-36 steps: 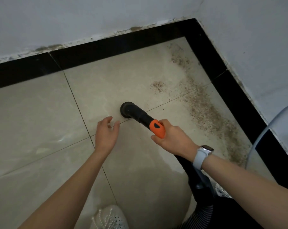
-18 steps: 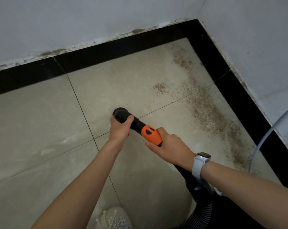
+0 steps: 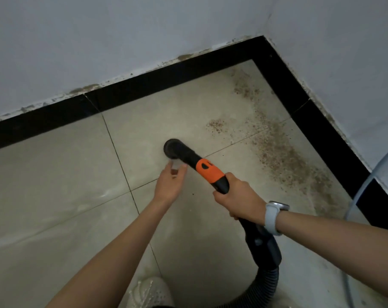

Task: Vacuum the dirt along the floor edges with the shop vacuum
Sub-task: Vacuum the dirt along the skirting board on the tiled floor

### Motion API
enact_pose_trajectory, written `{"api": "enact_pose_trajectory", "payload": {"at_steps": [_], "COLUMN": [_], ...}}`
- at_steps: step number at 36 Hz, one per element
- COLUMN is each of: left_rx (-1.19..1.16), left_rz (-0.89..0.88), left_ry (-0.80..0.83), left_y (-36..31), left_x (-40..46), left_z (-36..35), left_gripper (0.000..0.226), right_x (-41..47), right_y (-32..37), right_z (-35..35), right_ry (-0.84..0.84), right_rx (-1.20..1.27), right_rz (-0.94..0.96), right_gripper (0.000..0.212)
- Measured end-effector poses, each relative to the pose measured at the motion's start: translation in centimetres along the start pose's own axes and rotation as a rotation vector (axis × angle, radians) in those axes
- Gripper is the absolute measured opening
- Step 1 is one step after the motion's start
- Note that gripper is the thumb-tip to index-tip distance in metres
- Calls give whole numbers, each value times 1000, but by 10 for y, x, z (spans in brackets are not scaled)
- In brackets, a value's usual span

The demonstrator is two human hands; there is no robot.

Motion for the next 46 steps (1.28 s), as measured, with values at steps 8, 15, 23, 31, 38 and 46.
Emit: {"api": "enact_pose_trajectory", "payload": {"at_steps": [8, 15, 23, 31, 38, 46], "left_rx": [451, 583, 660, 818, 924, 937], "left_rz": [116, 80, 90, 184, 120, 112], "left_ry": [-28, -110, -52, 88, 30, 23], "left_y": [63, 36, 43, 121, 127, 131], "left_x": [-46, -84, -77, -58, -61, -58], "left_z": [17, 57, 43, 8, -3, -1], "left_gripper": [58, 55, 67, 99, 112, 116], "right_x": [11, 22, -3, -46, -51, -29], "right_y": [-6, 21, -25, -84, -77, -38], "right_z": [67, 93, 71, 48, 33, 26], "right_ry": [-63, 6, 198, 259, 156, 45], "right_rx": [149, 117, -229, -383, -513, -495], "right_rz": [106, 176, 180, 163, 221, 240], "right_gripper": [14, 19, 23, 17, 22, 24]}}
Point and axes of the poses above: each hand's wrist, its own x-axis towards the middle knuckle, its own z-axis out of the back of the hand, y = z × x, the point moved 10 cm from there along x, towards the middle knuckle, and after that the axes turned 4 degrees about x, right-handed, at the moved point
